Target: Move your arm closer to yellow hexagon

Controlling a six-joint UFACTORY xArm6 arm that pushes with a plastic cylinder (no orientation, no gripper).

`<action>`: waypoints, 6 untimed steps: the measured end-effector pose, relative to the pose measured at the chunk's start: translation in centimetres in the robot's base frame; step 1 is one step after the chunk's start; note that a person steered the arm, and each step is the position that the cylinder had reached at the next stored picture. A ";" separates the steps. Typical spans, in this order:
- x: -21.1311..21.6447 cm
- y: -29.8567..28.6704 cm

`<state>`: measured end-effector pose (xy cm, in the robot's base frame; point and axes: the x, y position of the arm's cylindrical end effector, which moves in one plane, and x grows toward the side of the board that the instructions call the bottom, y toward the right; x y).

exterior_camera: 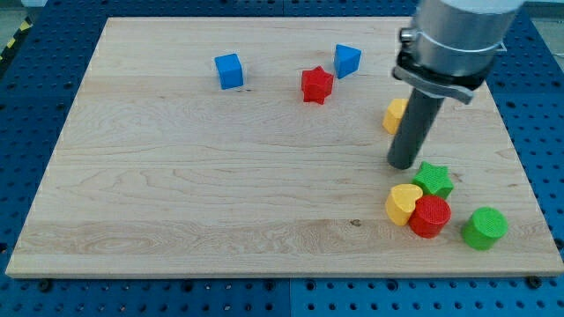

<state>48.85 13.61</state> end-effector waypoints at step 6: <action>-7.9 -5.3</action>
<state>40.94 8.27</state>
